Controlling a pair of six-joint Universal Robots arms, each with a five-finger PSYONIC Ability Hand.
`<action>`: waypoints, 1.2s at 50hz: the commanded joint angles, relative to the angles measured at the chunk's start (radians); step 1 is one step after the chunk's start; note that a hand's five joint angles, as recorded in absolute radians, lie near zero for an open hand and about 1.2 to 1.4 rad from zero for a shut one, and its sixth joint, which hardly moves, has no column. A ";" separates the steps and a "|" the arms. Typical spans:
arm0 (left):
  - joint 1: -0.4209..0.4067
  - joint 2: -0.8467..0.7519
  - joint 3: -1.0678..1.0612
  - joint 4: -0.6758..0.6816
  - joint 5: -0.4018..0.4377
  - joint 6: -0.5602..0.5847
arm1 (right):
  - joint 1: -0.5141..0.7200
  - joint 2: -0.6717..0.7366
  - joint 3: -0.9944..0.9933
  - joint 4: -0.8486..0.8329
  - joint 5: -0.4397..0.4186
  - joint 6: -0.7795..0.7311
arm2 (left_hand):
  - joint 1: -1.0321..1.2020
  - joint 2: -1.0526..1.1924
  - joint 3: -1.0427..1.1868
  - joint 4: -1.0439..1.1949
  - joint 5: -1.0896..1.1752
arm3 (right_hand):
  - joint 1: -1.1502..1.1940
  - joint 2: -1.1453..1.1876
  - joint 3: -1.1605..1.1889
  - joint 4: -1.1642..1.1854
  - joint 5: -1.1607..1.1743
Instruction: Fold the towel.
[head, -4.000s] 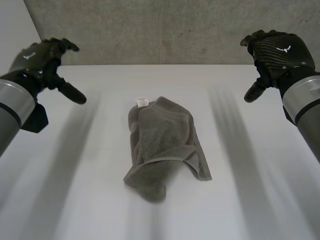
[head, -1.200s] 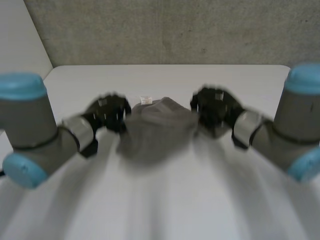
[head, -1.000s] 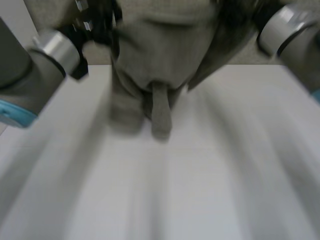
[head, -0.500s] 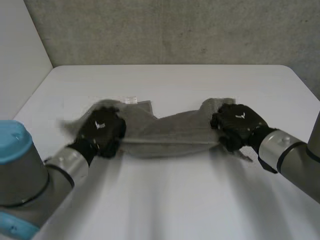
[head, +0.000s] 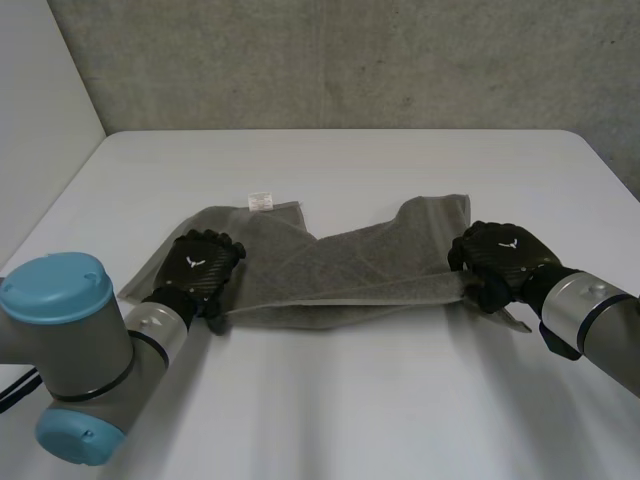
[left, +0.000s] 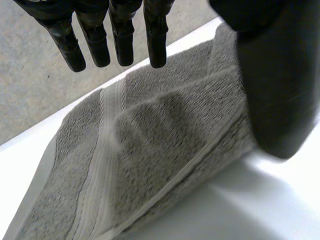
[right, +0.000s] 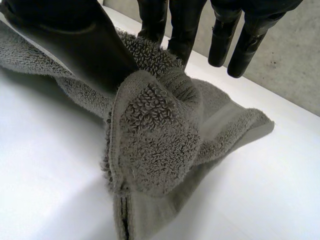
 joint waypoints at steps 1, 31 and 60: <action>-0.003 -0.024 0.002 -0.002 -0.016 0.001 | -0.022 0.010 0.005 0.001 -0.002 0.012 | -0.110 -0.064 -0.052 -0.059 -0.019 | 0.077 0.088 -0.043 -0.076 0.063; 0.038 -0.076 0.039 -0.011 -0.007 0.001 | -0.031 0.022 0.005 -0.007 0.000 0.041 | 0.724 0.770 -0.052 -0.059 0.815 | 0.077 0.088 -0.043 -0.076 0.063; 0.081 -0.018 0.054 -0.073 0.031 -0.030 | -0.080 0.083 -0.018 -0.008 0.000 0.023 | 1.041 1.086 -0.052 -0.059 1.132 | -0.767 -0.756 -0.043 -0.076 -0.781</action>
